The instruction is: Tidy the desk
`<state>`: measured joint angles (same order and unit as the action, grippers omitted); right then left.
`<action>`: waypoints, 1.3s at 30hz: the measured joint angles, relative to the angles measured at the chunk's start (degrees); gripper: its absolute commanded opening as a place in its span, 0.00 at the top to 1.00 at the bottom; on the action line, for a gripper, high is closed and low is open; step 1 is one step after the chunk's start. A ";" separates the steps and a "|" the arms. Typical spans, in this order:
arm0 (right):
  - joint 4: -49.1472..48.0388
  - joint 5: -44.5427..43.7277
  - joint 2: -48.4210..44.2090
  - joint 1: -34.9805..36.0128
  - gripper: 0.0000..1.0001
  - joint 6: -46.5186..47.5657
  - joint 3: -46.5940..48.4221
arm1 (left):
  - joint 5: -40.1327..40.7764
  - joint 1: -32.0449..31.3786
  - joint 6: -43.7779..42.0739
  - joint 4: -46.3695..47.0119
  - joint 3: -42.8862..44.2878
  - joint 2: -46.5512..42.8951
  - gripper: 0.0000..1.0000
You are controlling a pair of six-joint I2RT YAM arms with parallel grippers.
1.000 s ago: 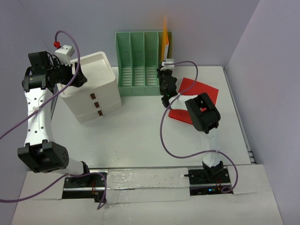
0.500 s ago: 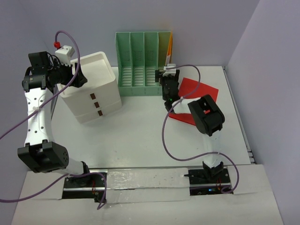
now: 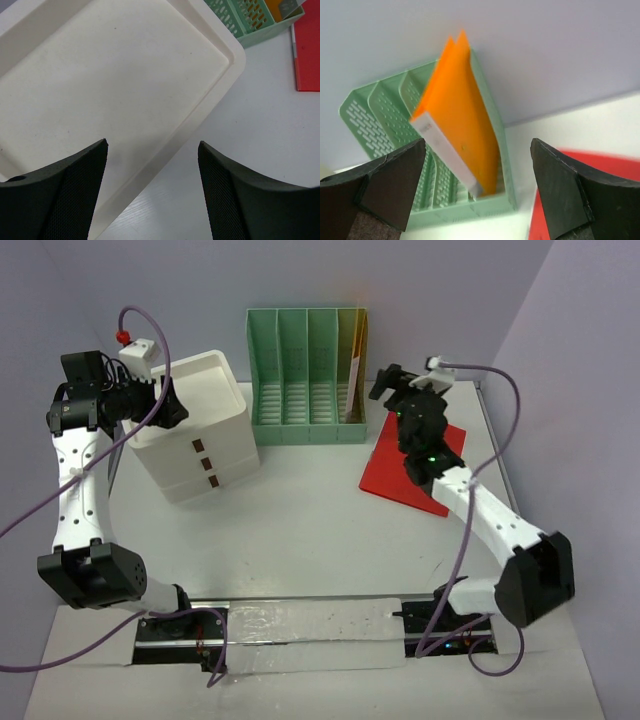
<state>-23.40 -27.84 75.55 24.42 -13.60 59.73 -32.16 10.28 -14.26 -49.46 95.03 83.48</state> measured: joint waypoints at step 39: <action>12.51 25.95 -19.73 -28.61 0.20 -55.42 -49.99 | -4.73 -8.96 -4.40 -5.23 0.87 -2.89 0.19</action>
<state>-10.89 -1.89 55.82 -4.19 -69.02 9.74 -36.89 1.32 -18.66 -54.69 95.90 80.59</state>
